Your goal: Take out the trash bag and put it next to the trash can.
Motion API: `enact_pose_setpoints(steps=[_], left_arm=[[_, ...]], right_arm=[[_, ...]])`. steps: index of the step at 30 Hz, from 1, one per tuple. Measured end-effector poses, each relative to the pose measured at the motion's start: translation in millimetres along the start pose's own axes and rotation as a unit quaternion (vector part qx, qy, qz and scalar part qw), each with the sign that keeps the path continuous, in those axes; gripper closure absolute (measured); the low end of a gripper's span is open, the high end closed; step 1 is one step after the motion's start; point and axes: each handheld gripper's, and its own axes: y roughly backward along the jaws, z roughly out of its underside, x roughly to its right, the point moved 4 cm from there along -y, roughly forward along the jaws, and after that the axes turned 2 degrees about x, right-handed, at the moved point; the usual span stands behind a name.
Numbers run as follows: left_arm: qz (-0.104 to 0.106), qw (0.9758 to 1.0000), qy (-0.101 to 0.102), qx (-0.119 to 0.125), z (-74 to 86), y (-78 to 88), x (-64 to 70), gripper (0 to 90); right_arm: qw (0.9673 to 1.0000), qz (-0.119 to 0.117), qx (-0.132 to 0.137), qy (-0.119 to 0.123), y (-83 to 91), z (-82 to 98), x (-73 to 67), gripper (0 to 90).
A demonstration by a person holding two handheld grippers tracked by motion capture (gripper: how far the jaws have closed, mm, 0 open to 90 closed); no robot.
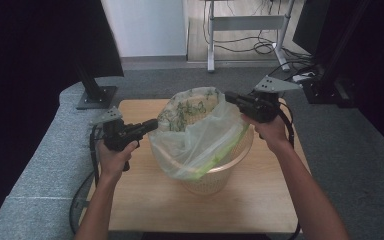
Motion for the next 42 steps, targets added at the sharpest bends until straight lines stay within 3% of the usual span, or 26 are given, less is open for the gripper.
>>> enact_pose_setpoints(steps=[5, 9, 11, 15, 18, 20, 23, 26, 38, 42], left_arm=[[0.000, 1.0000, 0.000, 0.003, 0.0, 0.6, 0.4, 88.8], [0.000, 1.0000, 0.002, 0.005, 0.7, 0.5, 1.0, 88.8], [0.000, 1.0000, 0.001, 0.005, 0.8, 0.5, 1.1, 88.8], [0.000, 1.0000, 0.001, 0.004, 0.6, 0.4, 0.8, 88.7], [0.000, 1.0000, 0.002, 0.005, 0.7, -0.6, 0.8, 88.7], [-0.001, 1.0000, 0.001, 0.006, 0.8, -1.2, 0.8, 88.7], [-0.003, 1.0000, 0.000, 0.008, 0.6, -0.8, -0.1, 89.0], [-0.006, 0.9999, 0.001, 0.008, -1.3, -1.1, -4.4, 89.5], [-0.005, 0.9998, 0.010, 0.015, -18.6, -12.7, -29.2, 90.0], [0.003, 0.9996, 0.016, 0.024, -28.1, -13.8, -34.8, 90.0]], right_arm=[[0.9997, -0.020, -0.013, 0.006, 4.5, 3.9, -8.3, 87.5], [0.9993, -0.021, -0.029, -0.011, 12.7, 9.0, -2.7, 55.8], [0.9988, -0.022, -0.034, -0.026, 16.5, 10.9, 1.8, 45.5], [0.9978, -0.022, -0.053, -0.033, 18.9, 16.3, 4.9, 37.0], [0.9964, -0.027, -0.072, -0.035, 12.8, 23.7, 7.4, 36.1], [0.9951, -0.033, -0.087, -0.035, 5.8, 29.4, 8.2, 40.6], [0.9938, -0.032, -0.106, -0.008, -2.6, 36.4, 4.8, 73.1], [0.9946, -0.015, -0.103, 0.002, -7.3, 36.4, 2.0, 85.8], [0.9964, 0.001, -0.085, 0.003, -30.8, 21.9, 8.8, 89.1], [0.9971, -0.004, -0.074, 0.018, -32.4, 14.0, 5.8, 89.1]])
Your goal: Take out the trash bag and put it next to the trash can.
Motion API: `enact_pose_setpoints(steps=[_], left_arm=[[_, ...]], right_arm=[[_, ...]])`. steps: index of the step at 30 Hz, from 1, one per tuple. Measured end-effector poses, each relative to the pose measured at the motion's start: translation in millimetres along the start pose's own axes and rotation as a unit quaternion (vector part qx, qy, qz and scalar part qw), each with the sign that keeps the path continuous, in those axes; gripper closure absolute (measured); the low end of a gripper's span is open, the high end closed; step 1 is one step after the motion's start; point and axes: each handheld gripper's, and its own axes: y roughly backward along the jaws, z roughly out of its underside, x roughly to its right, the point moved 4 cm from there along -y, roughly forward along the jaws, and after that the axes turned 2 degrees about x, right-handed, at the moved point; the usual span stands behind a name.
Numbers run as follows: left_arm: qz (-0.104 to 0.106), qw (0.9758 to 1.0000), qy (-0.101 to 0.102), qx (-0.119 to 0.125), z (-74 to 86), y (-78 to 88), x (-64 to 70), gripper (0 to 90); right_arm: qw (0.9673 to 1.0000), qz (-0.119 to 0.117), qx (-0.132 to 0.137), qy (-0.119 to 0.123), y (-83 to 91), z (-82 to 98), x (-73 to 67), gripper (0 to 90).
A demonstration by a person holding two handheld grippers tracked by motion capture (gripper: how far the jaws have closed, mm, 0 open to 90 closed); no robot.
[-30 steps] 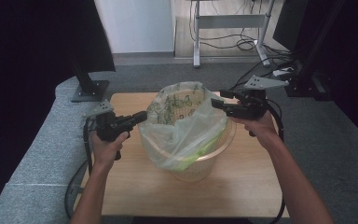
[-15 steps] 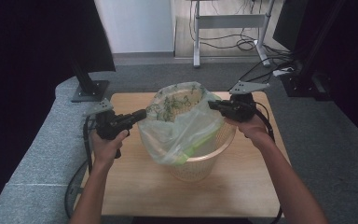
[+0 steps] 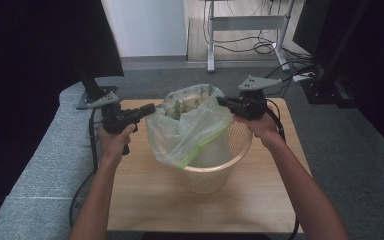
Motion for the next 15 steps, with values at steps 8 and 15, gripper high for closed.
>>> enact_pose_setpoints(steps=[8, 15], left_arm=[[-0.002, 0.9995, -0.022, 0.022, -23.9, 6.7, 13.3, 90.0], [0.015, 0.9984, -0.045, 0.032, -33.7, 16.7, 44.0, 90.0]], right_arm=[[0.9987, 0.002, 0.047, 0.017, 4.3, -17.0, -12.9, 89.2], [0.9946, -0.008, 0.102, 0.021, 30.5, -30.7, -34.4, 89.2]])
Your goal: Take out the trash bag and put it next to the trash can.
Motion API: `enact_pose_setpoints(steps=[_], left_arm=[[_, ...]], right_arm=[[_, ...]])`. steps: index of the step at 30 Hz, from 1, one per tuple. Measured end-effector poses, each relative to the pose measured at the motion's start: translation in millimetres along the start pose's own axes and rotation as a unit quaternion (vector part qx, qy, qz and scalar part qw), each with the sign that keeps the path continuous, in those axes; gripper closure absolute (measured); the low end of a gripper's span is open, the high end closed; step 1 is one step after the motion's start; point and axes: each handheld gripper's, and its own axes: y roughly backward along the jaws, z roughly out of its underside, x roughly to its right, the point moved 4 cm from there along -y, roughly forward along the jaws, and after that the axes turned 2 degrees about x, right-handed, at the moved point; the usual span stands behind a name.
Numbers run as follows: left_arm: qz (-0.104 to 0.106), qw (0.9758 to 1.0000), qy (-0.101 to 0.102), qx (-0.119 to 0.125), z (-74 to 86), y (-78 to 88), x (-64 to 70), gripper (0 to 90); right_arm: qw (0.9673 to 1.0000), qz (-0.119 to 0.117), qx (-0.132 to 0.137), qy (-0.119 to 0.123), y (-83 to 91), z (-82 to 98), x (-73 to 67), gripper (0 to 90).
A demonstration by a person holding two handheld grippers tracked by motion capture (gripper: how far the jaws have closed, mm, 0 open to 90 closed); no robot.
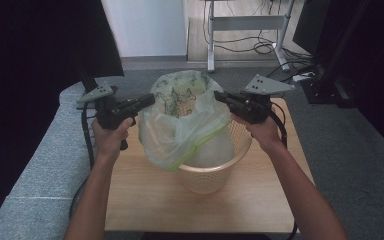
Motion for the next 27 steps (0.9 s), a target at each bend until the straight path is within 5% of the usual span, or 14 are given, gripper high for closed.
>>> enact_pose_setpoints(steps=[12, 22, 27], left_arm=[[0.013, 0.9997, -0.006, -0.022, 9.0, -13.8, 26.6, 90.0], [0.028, 0.9984, -0.028, -0.041, 3.2, -33.4, 49.5, 90.0], [0.037, 0.9975, -0.036, -0.048, 1.9, -44.8, 61.1, 90.0]], right_arm=[[0.9991, -0.027, -0.017, -0.027, 31.6, 13.1, -12.3, 89.1], [0.9940, -0.081, -0.026, -0.068, 29.2, 16.8, -20.9, 89.0], [0.9914, -0.106, -0.036, -0.068, 22.0, 15.5, -33.0, 88.7]])
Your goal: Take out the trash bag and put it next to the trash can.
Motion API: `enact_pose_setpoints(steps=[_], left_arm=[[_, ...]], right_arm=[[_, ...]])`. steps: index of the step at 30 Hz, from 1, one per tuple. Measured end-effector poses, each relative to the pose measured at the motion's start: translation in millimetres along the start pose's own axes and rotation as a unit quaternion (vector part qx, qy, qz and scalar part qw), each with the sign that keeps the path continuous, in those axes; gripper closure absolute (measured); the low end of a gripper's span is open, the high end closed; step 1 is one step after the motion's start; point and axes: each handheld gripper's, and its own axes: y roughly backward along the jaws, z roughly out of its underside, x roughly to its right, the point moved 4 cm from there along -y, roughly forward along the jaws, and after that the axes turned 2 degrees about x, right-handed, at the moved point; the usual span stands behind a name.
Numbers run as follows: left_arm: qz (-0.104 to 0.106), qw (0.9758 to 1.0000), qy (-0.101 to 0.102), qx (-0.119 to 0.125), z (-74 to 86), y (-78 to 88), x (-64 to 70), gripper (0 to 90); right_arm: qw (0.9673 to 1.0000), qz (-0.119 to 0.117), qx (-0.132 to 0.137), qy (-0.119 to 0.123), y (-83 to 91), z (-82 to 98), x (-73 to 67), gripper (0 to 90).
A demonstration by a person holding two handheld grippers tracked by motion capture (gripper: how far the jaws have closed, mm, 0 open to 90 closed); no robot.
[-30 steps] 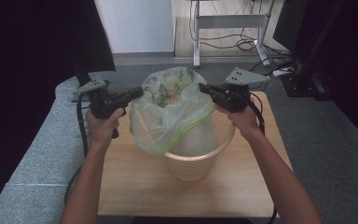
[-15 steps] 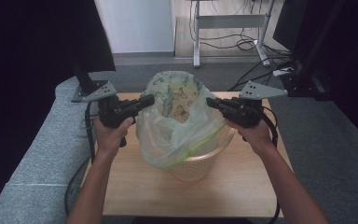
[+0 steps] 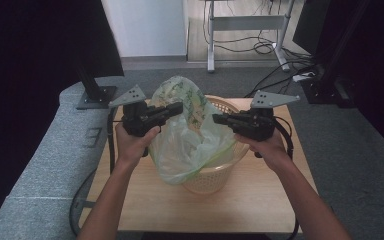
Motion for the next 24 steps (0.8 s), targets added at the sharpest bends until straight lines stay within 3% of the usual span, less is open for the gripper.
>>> enact_pose_setpoints(steps=[5, 8, 10, 14, 16, 18, 22, 24], left_arm=[[0.009, 0.9999, -0.003, -0.004, -0.1, -10.3, 6.3, 90.0], [0.015, 0.9999, -0.004, -0.005, 1.2, -15.6, 9.3, 90.0], [0.018, 0.9998, -0.003, -0.006, 2.1, -17.8, 10.4, 90.0], [0.023, 0.9997, -0.003, -0.010, 4.8, -22.2, 12.3, 90.0], [0.024, 0.9996, -0.004, -0.011, 5.9, -23.0, 12.8, 90.0], [0.025, 0.9996, -0.002, -0.013, 7.2, -23.2, 12.6, 90.0], [0.034, 0.9994, 0.006, -0.009, 8.9, -21.4, 10.5, 89.3], [0.034, 0.9994, 0.002, -0.008, 8.8, -18.8, 8.9, 85.8]], right_arm=[[0.9995, -0.028, -0.011, 0.000, -15.3, -3.5, -12.3, 87.1], [0.9989, -0.041, -0.023, -0.001, -25.1, -2.9, -16.4, 79.3], [0.9989, -0.036, -0.029, -0.002, -30.6, -1.4, -17.2, 72.2], [0.9992, -0.015, -0.037, 0.001, -42.0, 0.7, -17.8, 46.7], [0.9991, 0.003, -0.043, 0.006, -47.8, 1.3, -18.1, 41.6], [0.9987, 0.011, -0.049, 0.010, -52.3, 2.3, -17.7, 47.3], [0.9982, 0.019, -0.049, 0.028, -55.9, 2.7, -18.0, 78.1], [0.9981, 0.026, -0.051, 0.020, -55.6, 3.4, -16.0, 84.1]])
